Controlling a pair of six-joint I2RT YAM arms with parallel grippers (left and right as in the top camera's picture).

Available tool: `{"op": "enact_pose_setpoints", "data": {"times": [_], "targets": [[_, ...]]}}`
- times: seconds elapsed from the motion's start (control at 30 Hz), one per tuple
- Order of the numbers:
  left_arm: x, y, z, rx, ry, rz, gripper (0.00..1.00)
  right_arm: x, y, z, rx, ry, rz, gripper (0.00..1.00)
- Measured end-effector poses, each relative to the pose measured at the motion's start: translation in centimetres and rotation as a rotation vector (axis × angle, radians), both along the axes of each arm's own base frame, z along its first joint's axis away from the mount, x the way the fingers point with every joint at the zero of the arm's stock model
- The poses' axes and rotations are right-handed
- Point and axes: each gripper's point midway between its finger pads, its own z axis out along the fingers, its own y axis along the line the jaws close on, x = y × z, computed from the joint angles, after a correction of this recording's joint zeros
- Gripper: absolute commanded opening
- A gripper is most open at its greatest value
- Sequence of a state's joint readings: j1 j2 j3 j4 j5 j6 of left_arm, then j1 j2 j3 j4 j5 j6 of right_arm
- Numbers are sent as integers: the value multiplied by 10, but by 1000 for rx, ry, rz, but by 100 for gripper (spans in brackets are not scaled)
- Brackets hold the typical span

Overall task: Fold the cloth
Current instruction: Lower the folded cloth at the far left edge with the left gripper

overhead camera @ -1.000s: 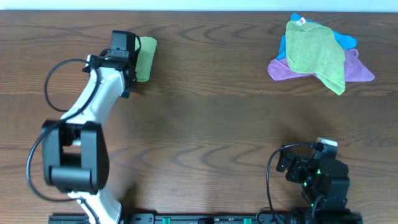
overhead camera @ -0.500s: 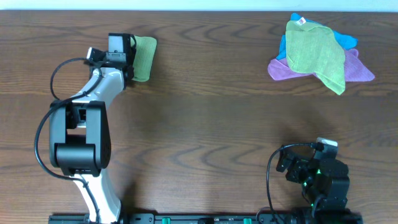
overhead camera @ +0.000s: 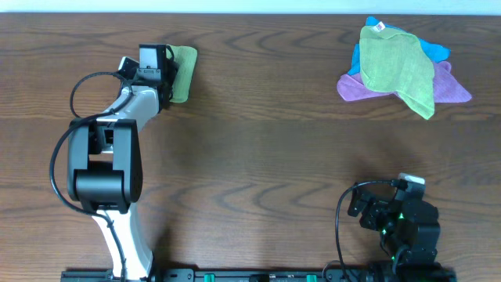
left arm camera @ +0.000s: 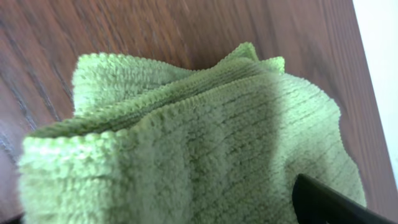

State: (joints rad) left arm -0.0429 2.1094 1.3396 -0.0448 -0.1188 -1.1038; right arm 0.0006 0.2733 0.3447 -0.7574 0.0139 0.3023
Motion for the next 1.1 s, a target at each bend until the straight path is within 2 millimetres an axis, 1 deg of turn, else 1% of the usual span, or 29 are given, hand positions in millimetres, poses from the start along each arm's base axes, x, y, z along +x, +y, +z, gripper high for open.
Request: {"op": "enact_pose_setpoints", "data": {"times": [0.03, 0.07, 0.1, 0.33, 0.43, 0.5, 0.57, 0.6, 0.67, 0.77, 0.83, 0.97, 1.1], "targets": [[1, -1, -2, -3, -1, -3, 18, 0, 0, 0, 0, 0, 0, 99], [2, -2, -4, -9, -2, -9, 8, 0, 0, 0, 0, 0, 0, 99], [3, -4, -6, -14, -3, -18, 6, 0, 0, 0, 0, 0, 0, 99], [5, -16, -5, -73, -14, -58, 6, 0, 0, 0, 0, 0, 0, 99], [11, -19, 6, -106, -57, -54, 6, 0, 0, 0, 0, 0, 0, 99], [20, -20, 22, -122, -118, -49, 6, 0, 0, 0, 0, 0, 0, 99], [32, -21, 51, -143, -217, -43, 6, 0, 0, 0, 0, 0, 0, 99], [36, -21, 63, -150, -252, -42, 6, 0, 0, 0, 0, 0, 0, 99], [46, -21, 101, -160, -369, -37, 6, 0, 0, 0, 0, 0, 0, 99], [52, -13, 134, -155, -468, -6, 6, 0, 0, 0, 0, 0, -1, 99], [52, -3, 138, -134, -483, 31, 6, 0, 0, 0, 0, 0, 0, 99], [50, 15, 135, -94, -479, 95, 6, 0, 0, 0, 0, 0, 0, 99], [56, 25, 133, -76, -511, 125, 6, 0, 0, 0, 0, 0, 0, 99]]}}
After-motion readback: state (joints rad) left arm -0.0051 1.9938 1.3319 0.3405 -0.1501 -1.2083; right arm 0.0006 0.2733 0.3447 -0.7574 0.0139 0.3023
